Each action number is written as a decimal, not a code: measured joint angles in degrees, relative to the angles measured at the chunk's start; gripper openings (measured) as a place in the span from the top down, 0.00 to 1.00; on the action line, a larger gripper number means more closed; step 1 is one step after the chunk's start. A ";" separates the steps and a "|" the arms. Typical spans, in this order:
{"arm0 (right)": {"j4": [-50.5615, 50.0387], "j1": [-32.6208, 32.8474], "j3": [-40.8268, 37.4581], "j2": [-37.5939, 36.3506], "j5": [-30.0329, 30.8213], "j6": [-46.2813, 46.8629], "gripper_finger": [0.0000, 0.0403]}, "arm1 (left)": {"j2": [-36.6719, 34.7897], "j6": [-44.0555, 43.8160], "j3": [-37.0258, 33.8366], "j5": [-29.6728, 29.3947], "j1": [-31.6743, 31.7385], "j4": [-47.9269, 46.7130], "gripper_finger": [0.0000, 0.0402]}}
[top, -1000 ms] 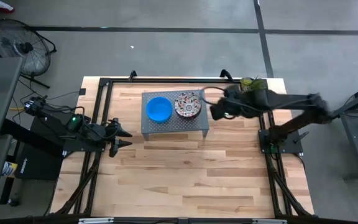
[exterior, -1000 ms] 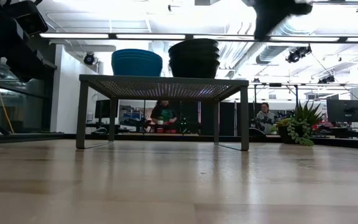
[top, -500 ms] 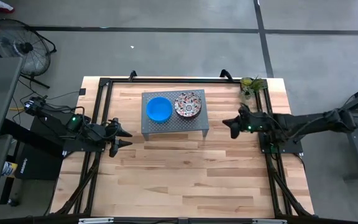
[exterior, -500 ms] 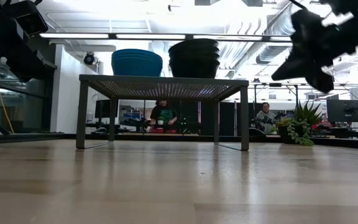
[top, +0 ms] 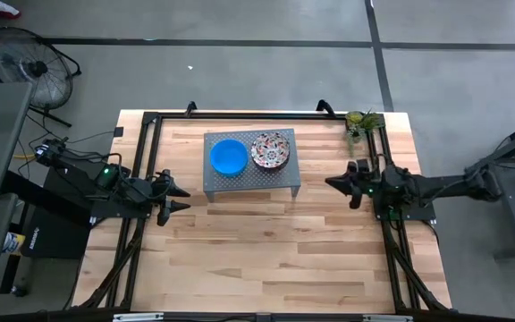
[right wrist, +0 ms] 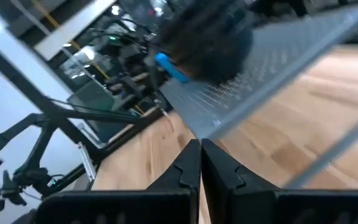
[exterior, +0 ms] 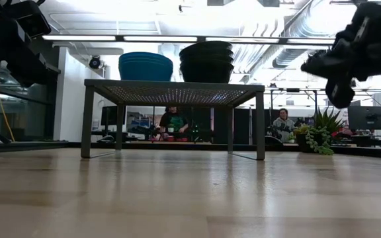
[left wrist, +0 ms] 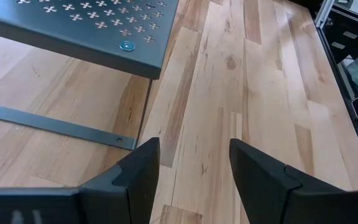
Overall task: Pick & Place Mini bowls
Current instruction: Return to Home Position
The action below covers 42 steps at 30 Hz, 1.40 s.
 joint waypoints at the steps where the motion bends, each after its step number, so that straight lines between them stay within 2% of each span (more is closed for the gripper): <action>1: -0.13 0.00 0.02 -0.97 -0.48 -1.16 1.00 | 0.00 -0.02 0.00 0.00 0.00 0.00 0.53; 5: -0.27 0.00 0.02 -4.43 -2.07 -5.94 1.00 | 0.01 -0.02 0.00 0.01 0.01 0.01 0.53; 13: -8.96 0.00 0.20 -8.74 -3.91 -9.52 1.00 | 0.02 -0.01 0.00 0.01 0.00 0.00 0.53; 17: -9.25 0.00 0.20 -9.12 -5.40 -10.58 1.00 | 0.02 0.00 0.00 0.00 0.01 -0.01 0.53; 26: -9.33 0.00 0.20 -9.11 -4.34 -16.72 1.00 | 0.02 -0.02 0.00 0.00 0.02 0.00 0.53; 42: -9.29 0.00 0.16 -9.09 -4.11 -16.44 1.00 | 0.02 -0.02 0.00 0.00 0.01 0.00 0.53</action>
